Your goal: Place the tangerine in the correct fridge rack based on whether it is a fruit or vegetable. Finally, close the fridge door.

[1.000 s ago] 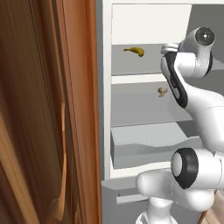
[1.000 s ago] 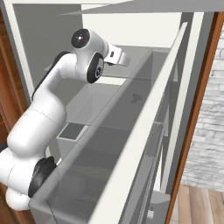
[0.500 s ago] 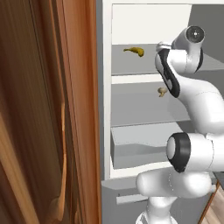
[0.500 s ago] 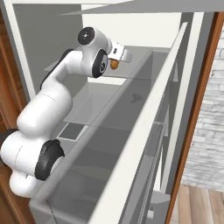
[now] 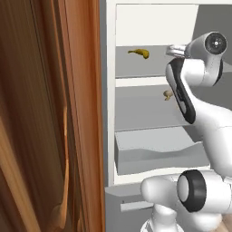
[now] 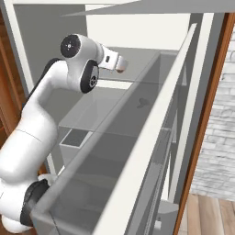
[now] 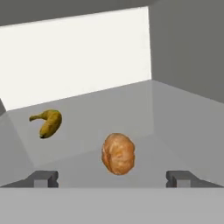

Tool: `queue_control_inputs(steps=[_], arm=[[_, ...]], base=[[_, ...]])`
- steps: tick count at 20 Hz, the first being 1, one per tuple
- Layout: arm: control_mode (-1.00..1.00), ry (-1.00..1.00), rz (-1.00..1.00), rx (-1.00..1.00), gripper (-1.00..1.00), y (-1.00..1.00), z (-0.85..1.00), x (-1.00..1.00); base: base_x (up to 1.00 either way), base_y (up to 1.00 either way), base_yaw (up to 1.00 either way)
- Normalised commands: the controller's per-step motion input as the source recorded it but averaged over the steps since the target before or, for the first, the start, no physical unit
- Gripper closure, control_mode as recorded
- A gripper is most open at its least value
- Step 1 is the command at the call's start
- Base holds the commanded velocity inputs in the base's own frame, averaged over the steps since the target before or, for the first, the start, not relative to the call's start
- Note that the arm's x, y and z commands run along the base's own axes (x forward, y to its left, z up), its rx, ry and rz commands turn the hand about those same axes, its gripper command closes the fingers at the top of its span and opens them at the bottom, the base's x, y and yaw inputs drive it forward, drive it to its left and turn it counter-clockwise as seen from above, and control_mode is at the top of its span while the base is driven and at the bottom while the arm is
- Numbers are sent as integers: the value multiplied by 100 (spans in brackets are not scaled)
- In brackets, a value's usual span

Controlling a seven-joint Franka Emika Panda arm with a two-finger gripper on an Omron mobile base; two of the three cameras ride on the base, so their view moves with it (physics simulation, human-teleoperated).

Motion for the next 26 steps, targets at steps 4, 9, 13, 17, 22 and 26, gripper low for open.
queue_control_inputs(steps=[4,9,13,17,22,26], arm=[[-100,-7,0,0,-100,51,-9,-100],[-100,22,0,2,-100,28,-14,-100],[-100,53,0,5,-100,11,-24,-68],[-100,49,0,0,-100,2,-49,-38],[-100,13,2,0,-100,0,-18,-2],[-100,0,0,0,-100,0,0,0]], base=[[0,0,0],[0,0,0],[0,0,0],[0,0,0],[0,0,0],[0,0,0]])
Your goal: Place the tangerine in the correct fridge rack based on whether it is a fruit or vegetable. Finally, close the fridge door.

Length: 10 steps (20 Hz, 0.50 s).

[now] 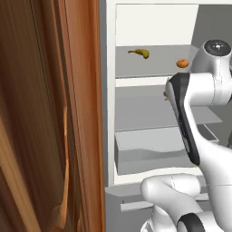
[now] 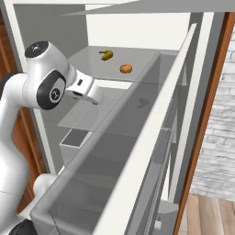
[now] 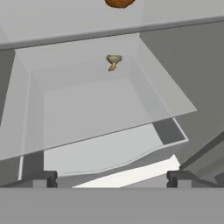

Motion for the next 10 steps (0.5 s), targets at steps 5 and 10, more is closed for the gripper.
queue_control_inputs(steps=[5,10], arm=[[-100,0,0,0,-100,0,0,-18],[100,0,0,0,-100,0,0,0]], base=[[0,0,0],[-51,0,0]])
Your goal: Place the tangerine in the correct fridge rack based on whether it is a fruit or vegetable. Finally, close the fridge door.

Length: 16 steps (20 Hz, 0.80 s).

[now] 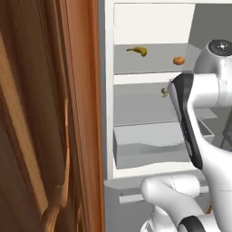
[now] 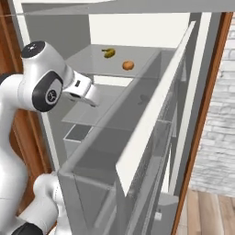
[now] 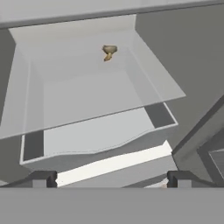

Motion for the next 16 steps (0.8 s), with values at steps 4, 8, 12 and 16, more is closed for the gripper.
queue_control_inputs(steps=[4,8,12,16], arm=[[100,0,0,0,-100,0,0,0],[100,0,0,0,-100,0,0,0],[100,0,0,0,-100,0,0,0],[100,0,0,0,-100,0,0,0]], base=[[-61,0,0],[-59,0,0],[-53,0,0],[-58,0,0]])
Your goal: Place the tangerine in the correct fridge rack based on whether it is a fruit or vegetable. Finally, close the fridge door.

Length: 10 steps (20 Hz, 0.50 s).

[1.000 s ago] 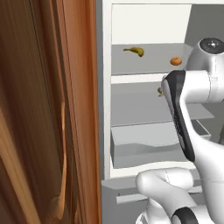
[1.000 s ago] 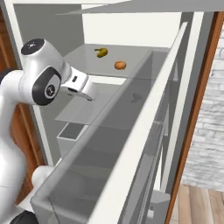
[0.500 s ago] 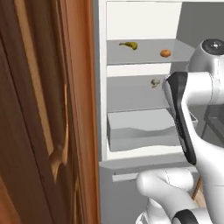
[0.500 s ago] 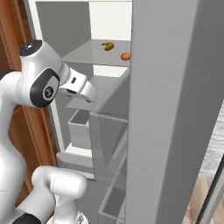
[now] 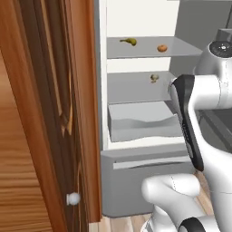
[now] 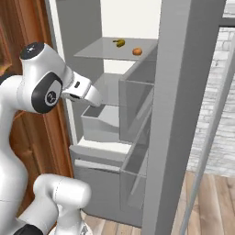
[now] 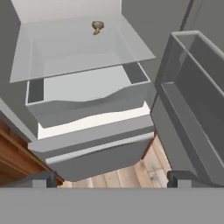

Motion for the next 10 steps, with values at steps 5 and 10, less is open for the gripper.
queue_control_inputs(steps=[5,10], arm=[[100,0,0,0,-100,0,0,0],[100,0,0,0,-100,0,0,0]], base=[[-41,-4,-1],[-24,-22,-7]])
